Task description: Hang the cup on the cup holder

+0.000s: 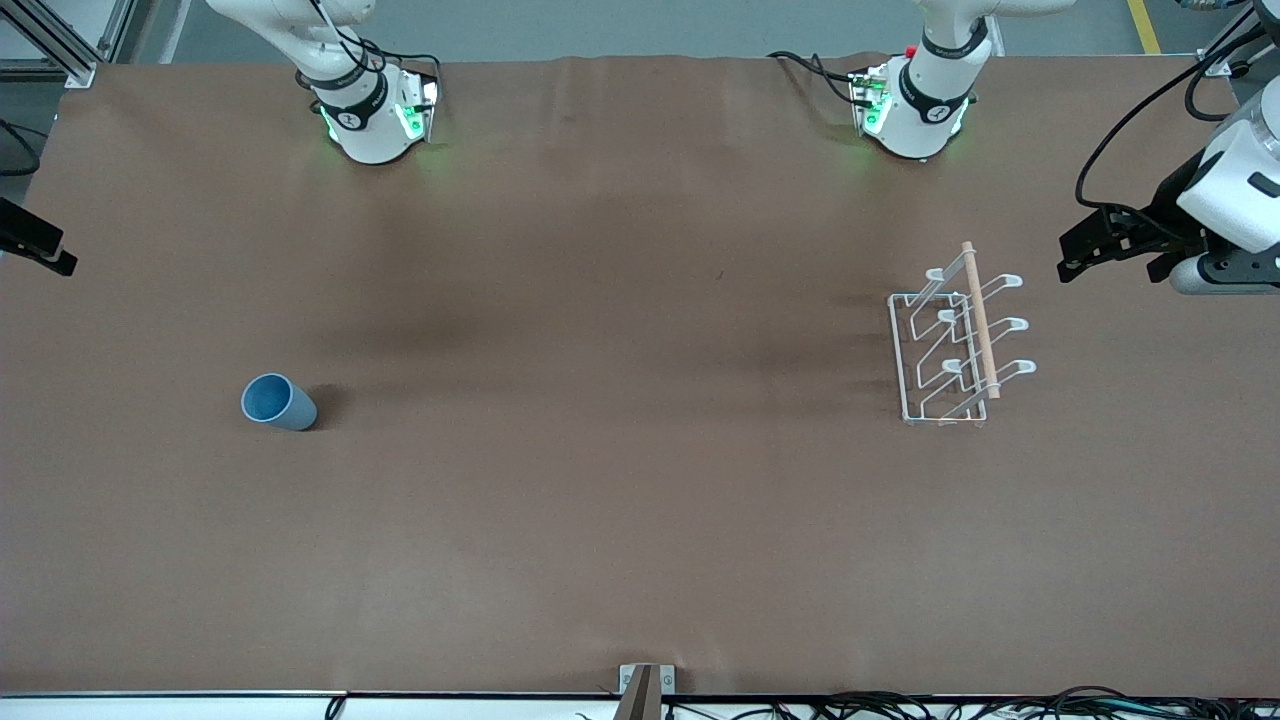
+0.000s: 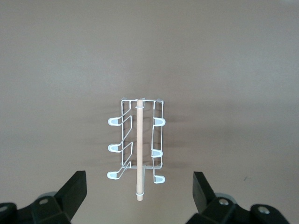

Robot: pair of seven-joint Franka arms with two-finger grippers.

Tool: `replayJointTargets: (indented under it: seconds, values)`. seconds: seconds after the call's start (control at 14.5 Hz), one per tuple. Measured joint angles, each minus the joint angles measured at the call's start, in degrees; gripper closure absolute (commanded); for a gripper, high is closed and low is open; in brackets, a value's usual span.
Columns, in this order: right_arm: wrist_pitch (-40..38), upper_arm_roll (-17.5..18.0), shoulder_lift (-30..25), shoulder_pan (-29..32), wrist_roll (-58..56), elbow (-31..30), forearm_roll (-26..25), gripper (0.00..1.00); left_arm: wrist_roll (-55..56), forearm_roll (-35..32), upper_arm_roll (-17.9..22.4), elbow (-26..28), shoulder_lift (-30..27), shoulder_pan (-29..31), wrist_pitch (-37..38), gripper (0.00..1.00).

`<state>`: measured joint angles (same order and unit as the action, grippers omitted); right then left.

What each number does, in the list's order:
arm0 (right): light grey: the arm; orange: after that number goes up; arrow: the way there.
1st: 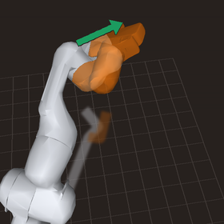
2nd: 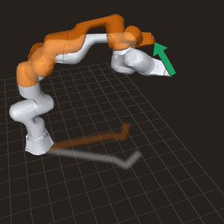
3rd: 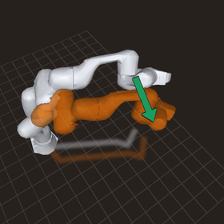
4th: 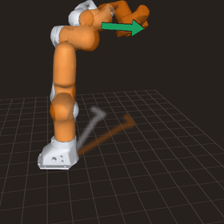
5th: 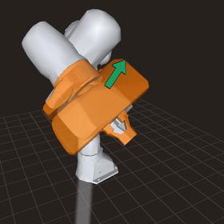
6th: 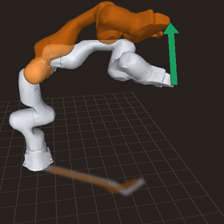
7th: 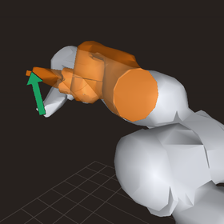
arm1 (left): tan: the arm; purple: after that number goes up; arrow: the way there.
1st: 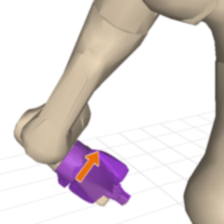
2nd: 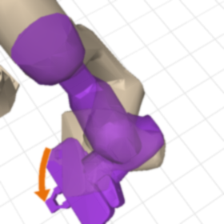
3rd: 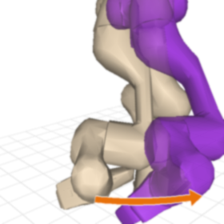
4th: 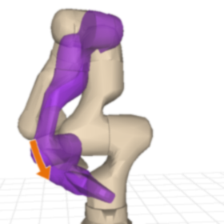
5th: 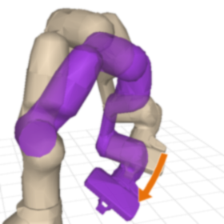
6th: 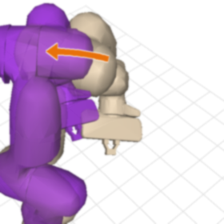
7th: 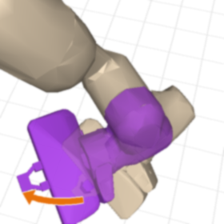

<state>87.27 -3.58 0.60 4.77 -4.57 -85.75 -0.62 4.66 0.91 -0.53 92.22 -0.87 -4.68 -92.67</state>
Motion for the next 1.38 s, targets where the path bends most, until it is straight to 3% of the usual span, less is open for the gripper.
replayJointTargets:
  seconds: [0.83, 1.38]
  values:
    - [0.21, -0.11, 0.24, 0.05, 0.01, -2.7, 0.08, 0.0, 0.0, 0.0, 0.0, 0.09, 0.42, 0.0, -0.27, 0.0]
    - [24.69, -0.15, 6.62, 0.07, -0.44, -22.05, 0.09, 0.0, 0.0, 0.0, 0.0, 0.19, 0.49, 0.0, -1.06, 0.0]
